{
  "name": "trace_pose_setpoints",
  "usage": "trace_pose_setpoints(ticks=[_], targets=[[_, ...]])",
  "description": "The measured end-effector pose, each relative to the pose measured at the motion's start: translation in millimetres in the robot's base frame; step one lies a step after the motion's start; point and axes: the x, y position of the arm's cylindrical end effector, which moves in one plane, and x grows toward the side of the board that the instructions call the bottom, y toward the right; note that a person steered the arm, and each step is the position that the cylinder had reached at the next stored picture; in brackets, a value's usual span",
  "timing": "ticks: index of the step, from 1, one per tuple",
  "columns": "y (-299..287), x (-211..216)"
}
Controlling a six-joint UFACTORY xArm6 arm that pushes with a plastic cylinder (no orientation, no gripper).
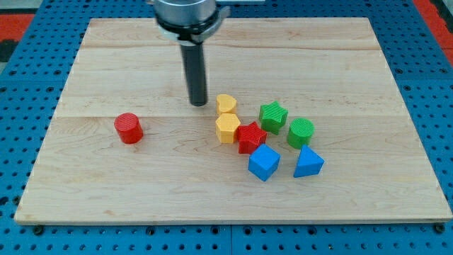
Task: Slide the red circle towards the red star
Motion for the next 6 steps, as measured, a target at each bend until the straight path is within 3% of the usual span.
trace_pose_setpoints(ticks=[1,3,4,5,6], targets=[[49,33],[-123,-16],[-170,37],[-160,95],[-155,82]])
